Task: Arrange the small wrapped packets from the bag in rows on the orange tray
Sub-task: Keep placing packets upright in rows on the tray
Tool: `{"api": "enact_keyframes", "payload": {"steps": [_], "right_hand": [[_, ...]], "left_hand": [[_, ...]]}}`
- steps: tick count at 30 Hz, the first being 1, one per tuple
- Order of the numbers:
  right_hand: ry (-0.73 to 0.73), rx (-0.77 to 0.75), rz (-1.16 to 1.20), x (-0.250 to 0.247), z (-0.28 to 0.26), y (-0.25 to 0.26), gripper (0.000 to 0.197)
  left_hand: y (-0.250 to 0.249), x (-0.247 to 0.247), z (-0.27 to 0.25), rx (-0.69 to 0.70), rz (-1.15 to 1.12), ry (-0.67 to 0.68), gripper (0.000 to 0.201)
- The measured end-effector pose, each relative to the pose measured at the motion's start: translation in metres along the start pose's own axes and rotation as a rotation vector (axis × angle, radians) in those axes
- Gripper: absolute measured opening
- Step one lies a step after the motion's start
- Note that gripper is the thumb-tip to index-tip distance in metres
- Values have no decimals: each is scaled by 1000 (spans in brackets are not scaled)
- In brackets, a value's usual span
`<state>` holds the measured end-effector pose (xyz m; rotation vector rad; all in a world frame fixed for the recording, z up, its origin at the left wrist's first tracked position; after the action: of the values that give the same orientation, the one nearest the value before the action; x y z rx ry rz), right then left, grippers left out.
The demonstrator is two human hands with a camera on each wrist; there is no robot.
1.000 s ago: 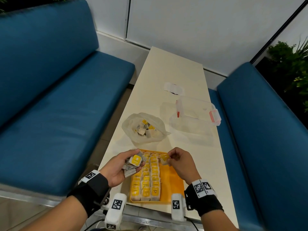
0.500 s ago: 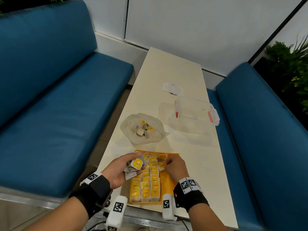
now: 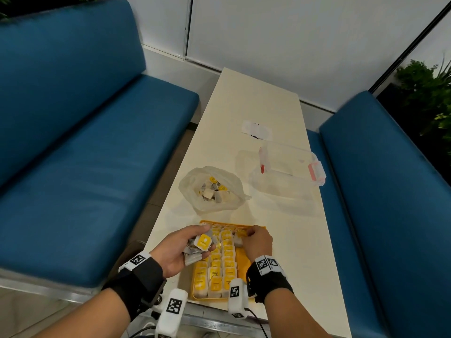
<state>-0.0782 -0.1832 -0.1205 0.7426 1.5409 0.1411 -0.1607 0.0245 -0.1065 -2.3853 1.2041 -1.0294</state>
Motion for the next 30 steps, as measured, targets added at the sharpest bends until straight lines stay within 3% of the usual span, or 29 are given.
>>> {"api": "enact_keyframes", "payload": {"steps": [15, 20, 23, 26, 30], "right_hand": [[-37, 145, 118, 3, -4, -1, 20], [16, 141, 148, 1, -6, 1, 23], [46, 126, 173, -4, -10, 5, 14], [36, 108, 209, -7, -15, 6, 24], [29, 81, 263, -12, -19, 5, 17]], "left_hand": [[-3, 3, -3, 12, 50, -8, 32], [-4, 3, -2, 13, 47, -7, 32], [-4, 2, -2, 12, 43, -6, 35], [-5, 3, -3, 9, 38, -4, 35], [-6, 3, -2, 5, 36, -10, 37]]}}
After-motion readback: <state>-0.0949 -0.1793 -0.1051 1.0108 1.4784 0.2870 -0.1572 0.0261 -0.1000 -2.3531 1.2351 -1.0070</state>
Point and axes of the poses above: each hand's wrist, its own z-axis towards the middle knuckle, its own x-axis out of the palm, y = z × x, the point moved 4 cm from there along z, towards the middle knuckle, and after that the axes turned 13 degrees about -y, right-handed, at the moved point
